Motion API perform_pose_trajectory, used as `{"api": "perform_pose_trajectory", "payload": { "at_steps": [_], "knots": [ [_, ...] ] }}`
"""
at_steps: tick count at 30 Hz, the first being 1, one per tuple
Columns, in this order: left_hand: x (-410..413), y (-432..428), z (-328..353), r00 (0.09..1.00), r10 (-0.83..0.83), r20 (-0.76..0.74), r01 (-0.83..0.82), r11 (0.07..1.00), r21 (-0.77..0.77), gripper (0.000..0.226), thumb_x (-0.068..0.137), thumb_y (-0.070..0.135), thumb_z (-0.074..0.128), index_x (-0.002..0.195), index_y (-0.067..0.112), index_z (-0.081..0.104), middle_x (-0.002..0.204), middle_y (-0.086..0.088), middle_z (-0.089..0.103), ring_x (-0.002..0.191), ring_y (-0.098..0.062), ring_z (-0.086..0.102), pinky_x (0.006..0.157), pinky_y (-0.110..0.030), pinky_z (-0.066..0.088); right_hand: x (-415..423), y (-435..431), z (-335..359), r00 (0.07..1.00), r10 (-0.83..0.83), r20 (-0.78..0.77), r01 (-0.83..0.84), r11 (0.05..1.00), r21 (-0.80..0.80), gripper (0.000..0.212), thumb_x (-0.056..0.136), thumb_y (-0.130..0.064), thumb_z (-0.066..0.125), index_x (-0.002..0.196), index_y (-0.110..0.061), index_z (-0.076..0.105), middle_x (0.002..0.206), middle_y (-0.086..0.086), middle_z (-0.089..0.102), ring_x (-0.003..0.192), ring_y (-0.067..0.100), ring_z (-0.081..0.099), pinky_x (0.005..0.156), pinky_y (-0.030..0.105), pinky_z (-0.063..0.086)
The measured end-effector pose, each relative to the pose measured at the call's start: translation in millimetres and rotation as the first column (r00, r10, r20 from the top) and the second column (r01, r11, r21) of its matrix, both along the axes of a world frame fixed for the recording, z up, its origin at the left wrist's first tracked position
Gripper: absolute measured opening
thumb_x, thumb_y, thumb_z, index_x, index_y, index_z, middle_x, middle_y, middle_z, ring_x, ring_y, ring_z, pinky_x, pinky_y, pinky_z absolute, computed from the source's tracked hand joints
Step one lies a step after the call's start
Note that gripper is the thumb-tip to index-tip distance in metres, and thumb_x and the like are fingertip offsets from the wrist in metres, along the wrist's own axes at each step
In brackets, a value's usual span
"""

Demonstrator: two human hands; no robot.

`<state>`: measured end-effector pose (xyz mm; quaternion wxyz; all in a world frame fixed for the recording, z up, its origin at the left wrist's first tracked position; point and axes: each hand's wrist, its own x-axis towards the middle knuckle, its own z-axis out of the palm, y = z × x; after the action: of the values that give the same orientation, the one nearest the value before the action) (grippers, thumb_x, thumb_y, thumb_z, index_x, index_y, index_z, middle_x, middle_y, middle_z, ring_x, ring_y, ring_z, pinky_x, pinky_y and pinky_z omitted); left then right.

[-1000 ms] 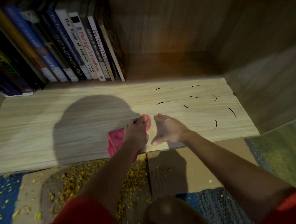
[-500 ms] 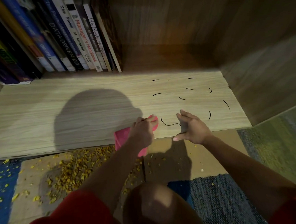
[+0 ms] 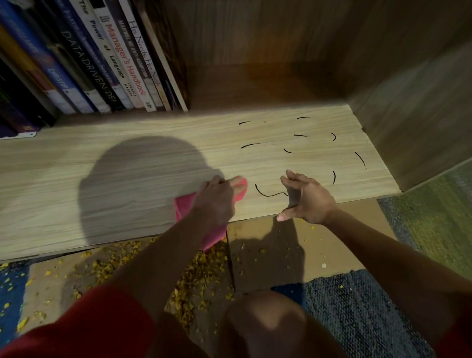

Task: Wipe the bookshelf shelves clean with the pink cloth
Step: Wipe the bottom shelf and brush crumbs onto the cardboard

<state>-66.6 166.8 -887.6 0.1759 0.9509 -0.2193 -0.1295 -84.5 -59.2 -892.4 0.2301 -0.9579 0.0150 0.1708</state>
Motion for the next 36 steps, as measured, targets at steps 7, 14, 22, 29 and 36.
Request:
{"api": "perform_pose_trajectory", "payload": {
  "at_steps": [7, 14, 22, 29, 36],
  "knots": [
    [6, -22, -11, 0.987, -0.134, 0.090, 0.135, 0.991, -0.009, 0.063, 0.086, -0.002, 0.041, 0.144, 0.022, 0.036, 0.151, 0.013, 0.029, 0.123, -0.020, 0.038, 0.102, -0.033, 0.033, 0, 0, 1, 1.000, 0.001, 0.002, -0.001, 1.000, 0.004, 0.107, 0.054, -0.041, 0.086, 0.145, -0.023, 0.033, 0.155, -0.011, 0.017, 0.143, 0.015, 0.014, 0.113, 0.039, 0.024],
    [19, -10, -5, 0.976, -0.216, 0.042, 0.216, 0.976, -0.012, 0.067, 0.087, -0.006, 0.038, 0.145, 0.028, 0.032, 0.153, 0.016, 0.022, 0.123, -0.015, 0.035, 0.102, -0.028, 0.028, 1, 1, 2, 1.000, 0.014, -0.005, -0.014, 1.000, -0.009, 0.107, 0.054, -0.039, 0.086, 0.145, -0.019, 0.033, 0.156, -0.007, 0.018, 0.143, 0.018, 0.015, 0.113, 0.040, 0.024],
    [15, -21, -5, 0.969, -0.246, 0.034, 0.246, 0.969, 0.011, 0.068, 0.087, -0.003, 0.038, 0.146, 0.030, 0.029, 0.154, 0.015, 0.020, 0.133, -0.015, 0.032, 0.105, -0.030, 0.027, 0, 5, 9, 0.998, 0.027, -0.050, -0.030, 0.998, -0.059, 0.106, 0.060, -0.036, 0.085, 0.147, -0.019, 0.028, 0.157, -0.006, 0.013, 0.143, 0.019, 0.013, 0.114, 0.036, 0.020],
    [-14, -7, 6, 0.982, -0.186, 0.003, 0.186, 0.982, 0.013, 0.066, 0.088, -0.005, 0.038, 0.146, 0.025, 0.029, 0.153, 0.012, 0.024, 0.121, -0.018, 0.035, 0.103, -0.031, 0.028, 1, 11, 16, 0.997, 0.043, -0.070, -0.050, 0.993, -0.105, 0.104, 0.063, -0.036, 0.083, 0.147, -0.017, 0.026, 0.157, -0.004, 0.014, 0.141, 0.022, 0.016, 0.112, 0.038, 0.025],
    [0, -36, 9, 0.999, 0.019, -0.043, -0.016, 0.998, 0.054, 0.063, 0.088, -0.006, 0.041, 0.146, 0.017, 0.030, 0.153, 0.002, 0.028, 0.123, -0.024, 0.033, 0.106, -0.036, 0.025, -1, 5, 3, 0.996, 0.087, -0.016, -0.088, 0.992, -0.091, 0.100, 0.067, -0.039, 0.080, 0.148, -0.018, 0.025, 0.156, -0.002, 0.016, 0.141, 0.024, 0.017, 0.113, 0.039, 0.025]
  ]
}}
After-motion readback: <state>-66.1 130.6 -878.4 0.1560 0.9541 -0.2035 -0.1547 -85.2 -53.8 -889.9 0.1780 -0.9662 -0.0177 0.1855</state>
